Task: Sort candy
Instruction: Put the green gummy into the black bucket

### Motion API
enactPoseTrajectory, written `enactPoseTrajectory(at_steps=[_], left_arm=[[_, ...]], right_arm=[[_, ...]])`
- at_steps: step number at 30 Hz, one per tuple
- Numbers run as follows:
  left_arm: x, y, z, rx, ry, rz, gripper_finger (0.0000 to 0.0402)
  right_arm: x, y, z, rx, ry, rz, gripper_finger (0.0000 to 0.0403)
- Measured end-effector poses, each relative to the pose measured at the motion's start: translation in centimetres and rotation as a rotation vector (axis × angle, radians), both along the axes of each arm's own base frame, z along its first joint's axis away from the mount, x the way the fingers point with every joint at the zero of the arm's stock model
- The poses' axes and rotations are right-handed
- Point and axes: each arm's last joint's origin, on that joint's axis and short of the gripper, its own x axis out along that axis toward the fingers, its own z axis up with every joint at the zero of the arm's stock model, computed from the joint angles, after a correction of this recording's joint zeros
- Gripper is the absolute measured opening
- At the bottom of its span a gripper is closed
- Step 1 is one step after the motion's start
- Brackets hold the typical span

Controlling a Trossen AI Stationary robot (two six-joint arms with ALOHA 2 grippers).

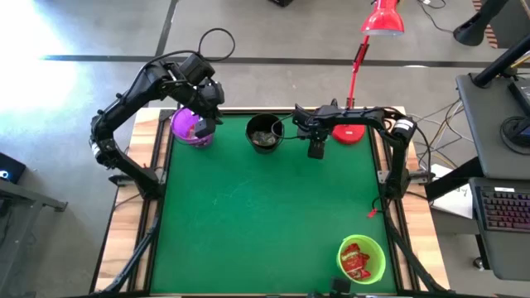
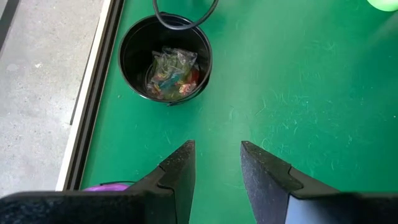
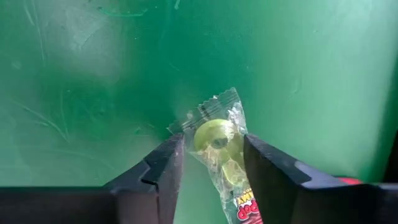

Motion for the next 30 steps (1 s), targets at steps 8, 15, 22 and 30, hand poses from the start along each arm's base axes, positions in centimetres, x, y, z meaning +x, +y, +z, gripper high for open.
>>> enactPoseTrajectory(at_steps=[8, 15, 22, 30], left_arm=[[0.0, 0.0, 0.0, 0.0, 0.0, 0.0, 0.011], [0.0, 0.0, 0.0, 0.0, 0.001, 0.0, 0.011], [-0.2, -0.1, -0.1, -0.015, 0.023, 0.0, 0.011], [-0.2, -0.2, -0.2, -0.019, 0.03, 0.0, 0.011]], right_arm=[[-0.1, 0.2, -0.1, 0.019, -0.006, -0.067, 0.0039], [0.0, 0.0, 0.7, 0.011, -0.01, -0.2, 0.001], [1.1, -0.3, 4.8, 0.03, -0.056, -0.317, 0.0009], [2.7, 1.7, 10.9, 0.088, -0.23, -0.359, 0.0009]])
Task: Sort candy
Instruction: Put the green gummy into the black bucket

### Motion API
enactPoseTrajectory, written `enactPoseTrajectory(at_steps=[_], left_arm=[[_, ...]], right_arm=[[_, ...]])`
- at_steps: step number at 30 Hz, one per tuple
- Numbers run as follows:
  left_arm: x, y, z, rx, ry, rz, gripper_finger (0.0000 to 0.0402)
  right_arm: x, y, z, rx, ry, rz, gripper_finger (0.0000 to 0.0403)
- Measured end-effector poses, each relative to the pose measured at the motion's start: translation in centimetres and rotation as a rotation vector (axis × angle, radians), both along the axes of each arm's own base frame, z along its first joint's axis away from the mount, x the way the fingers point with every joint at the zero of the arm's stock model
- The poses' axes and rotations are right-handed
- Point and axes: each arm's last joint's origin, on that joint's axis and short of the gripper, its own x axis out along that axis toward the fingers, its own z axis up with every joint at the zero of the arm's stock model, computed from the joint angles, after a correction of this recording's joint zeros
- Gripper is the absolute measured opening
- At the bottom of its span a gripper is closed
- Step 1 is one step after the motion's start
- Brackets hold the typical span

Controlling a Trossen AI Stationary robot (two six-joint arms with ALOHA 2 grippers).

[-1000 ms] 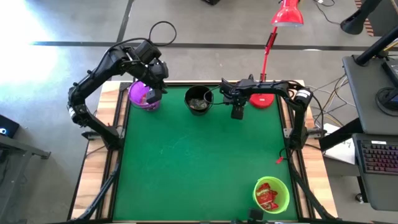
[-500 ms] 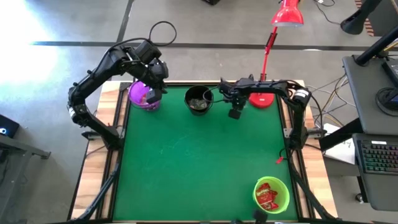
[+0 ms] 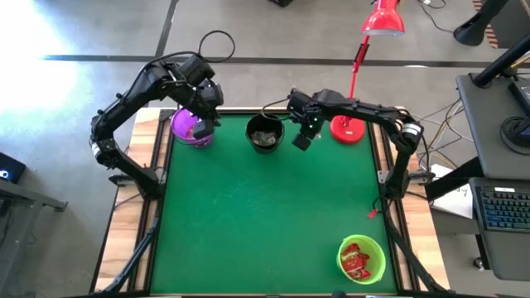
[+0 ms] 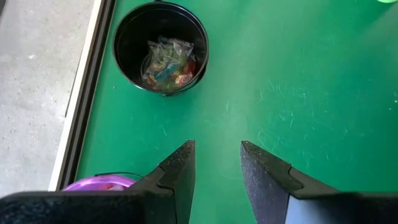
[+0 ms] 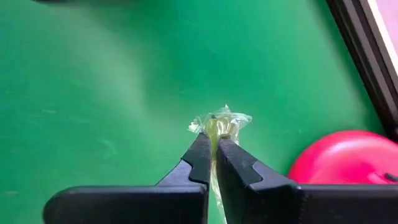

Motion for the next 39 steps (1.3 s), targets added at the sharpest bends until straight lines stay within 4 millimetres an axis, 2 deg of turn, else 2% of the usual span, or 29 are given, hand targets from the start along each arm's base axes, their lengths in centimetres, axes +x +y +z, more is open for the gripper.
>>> enactPoseTrajectory(at_steps=[5, 12, 18, 27, 34, 39], left_arm=[[0.0, 0.0, 0.0, 0.001, 0.004, -0.006, 0.011], [0.1, 0.1, -0.1, -0.001, 0.007, -0.006, 0.011], [0.2, 0.1, -0.2, 0.0, 0.01, -0.009, 0.011], [0.2, 0.1, -0.2, 0.0, 0.01, -0.009, 0.011], [0.1, 0.1, -0.2, 0.0, 0.011, -0.01, 0.011], [0.2, 0.1, -0.2, -0.002, 0.013, -0.009, 0.011]], right_arm=[[1.0, 2.0, 3.0, 0.004, -0.126, 0.037, 0.0009], [3.9, 3.1, 5.0, -0.029, -0.364, 0.084, 0.0008], [6.3, 2.6, 4.6, -0.007, -0.552, 0.081, 0.0008], [8.4, 1.6, 2.1, -0.015, -0.579, 0.024, 0.0009], [8.7, 1.1, 2.0, -0.084, -0.578, -0.024, 0.0011], [8.6, 1.2, 2.0, -0.066, -0.578, 0.023, 0.004]])
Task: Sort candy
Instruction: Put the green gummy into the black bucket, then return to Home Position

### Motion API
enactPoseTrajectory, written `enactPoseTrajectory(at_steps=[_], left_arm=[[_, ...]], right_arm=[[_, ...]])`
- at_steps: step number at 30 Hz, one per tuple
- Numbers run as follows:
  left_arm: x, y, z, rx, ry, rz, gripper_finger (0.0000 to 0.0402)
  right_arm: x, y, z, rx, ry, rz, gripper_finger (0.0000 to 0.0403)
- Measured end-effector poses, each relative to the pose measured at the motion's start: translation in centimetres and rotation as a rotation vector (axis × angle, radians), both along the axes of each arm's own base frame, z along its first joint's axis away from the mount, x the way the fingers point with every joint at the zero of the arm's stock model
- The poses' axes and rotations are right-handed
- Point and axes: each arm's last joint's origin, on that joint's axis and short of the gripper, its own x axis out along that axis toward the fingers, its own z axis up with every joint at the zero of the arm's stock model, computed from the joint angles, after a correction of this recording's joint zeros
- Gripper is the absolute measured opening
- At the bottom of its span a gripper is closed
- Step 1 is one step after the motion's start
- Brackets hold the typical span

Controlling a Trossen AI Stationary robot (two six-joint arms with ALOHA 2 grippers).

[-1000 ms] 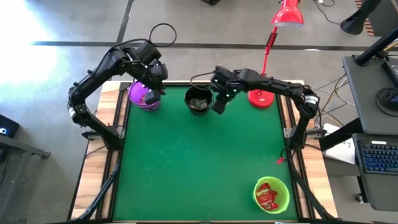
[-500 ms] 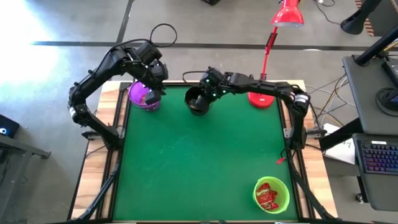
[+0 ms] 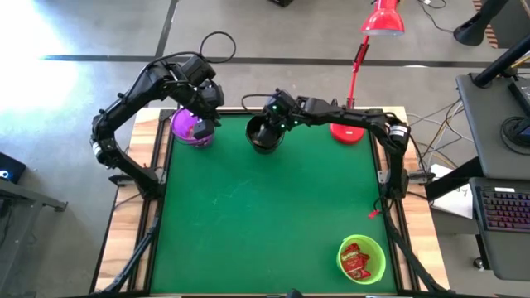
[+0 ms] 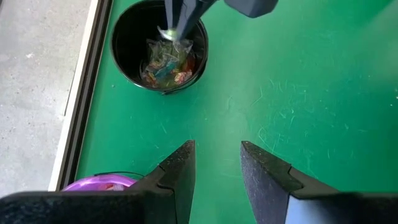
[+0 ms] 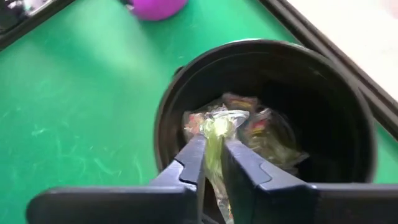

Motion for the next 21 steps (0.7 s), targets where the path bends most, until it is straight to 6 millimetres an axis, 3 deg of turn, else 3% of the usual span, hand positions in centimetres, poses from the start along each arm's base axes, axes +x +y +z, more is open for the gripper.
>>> enactPoseTrajectory(at_steps=[12, 16, 21], left_arm=[[-0.4, -0.3, 0.1, -0.007, 0.01, 0.0, 0.011], [-0.9, -0.6, 0.3, -0.019, 0.025, 0.002, 0.011], [-2.3, -1.5, 1.3, 0.0, -0.006, 0.006, 0.011]], right_arm=[[-0.2, 0.2, 0.5, 0.008, -0.012, 0.011, 0.0133], [-1.3, 0.8, 2.3, 0.022, -0.027, 0.006, 0.0142], [-4.7, 2.3, 6.0, 0.132, -0.019, -0.067, 0.0144]])
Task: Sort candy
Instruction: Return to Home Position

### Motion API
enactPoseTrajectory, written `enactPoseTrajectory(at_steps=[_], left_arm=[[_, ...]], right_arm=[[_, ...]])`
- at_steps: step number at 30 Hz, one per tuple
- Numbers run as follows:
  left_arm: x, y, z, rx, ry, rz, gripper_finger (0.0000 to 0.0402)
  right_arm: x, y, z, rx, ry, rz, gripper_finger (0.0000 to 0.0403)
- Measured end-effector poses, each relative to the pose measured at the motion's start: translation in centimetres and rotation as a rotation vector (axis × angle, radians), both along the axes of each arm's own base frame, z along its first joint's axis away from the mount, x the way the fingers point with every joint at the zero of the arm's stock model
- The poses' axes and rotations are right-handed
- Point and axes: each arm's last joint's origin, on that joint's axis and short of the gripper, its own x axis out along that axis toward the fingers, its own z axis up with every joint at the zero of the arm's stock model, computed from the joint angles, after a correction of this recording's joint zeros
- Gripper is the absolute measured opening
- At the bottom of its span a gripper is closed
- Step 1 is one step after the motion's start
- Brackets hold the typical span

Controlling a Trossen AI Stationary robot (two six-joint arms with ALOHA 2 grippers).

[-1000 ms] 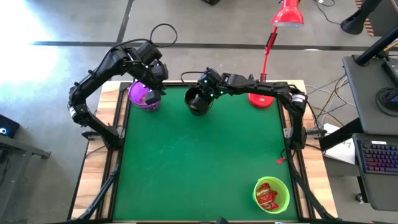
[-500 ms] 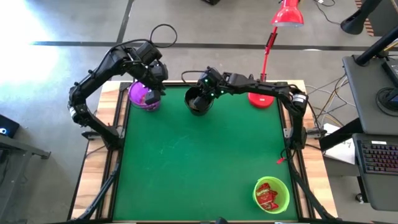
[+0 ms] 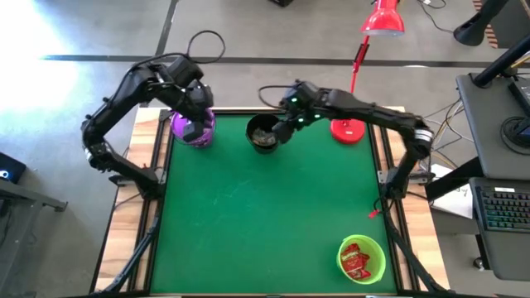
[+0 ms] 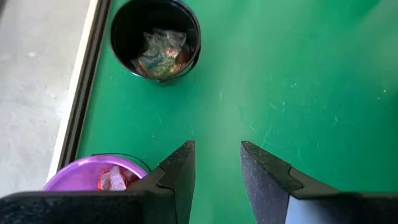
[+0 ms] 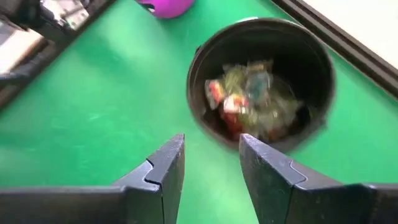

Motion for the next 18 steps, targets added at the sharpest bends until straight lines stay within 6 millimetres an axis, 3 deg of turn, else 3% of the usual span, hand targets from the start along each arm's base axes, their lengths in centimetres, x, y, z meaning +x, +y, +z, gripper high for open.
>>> enactPoseTrajectory(at_steps=[6, 11, 18], left_arm=[[-2.4, -1.6, 1.9, 0.059, -0.096, 0.007, 0.011], [-3.6, -2.6, 3.6, 0.135, -0.28, -0.031, 0.011], [-5.2, -3.8, 1.7, 0.152, -0.364, -0.059, 0.011]], right_arm=[[-4.2, 2.8, 5.1, 0.006, -0.076, -0.015, 0.0144], [-7.6, 5.2, 9.1, -0.042, -0.206, 0.009, 0.0143], [-12.0, 7.9, 12.5, -0.017, -0.328, 0.006, 0.0133]])
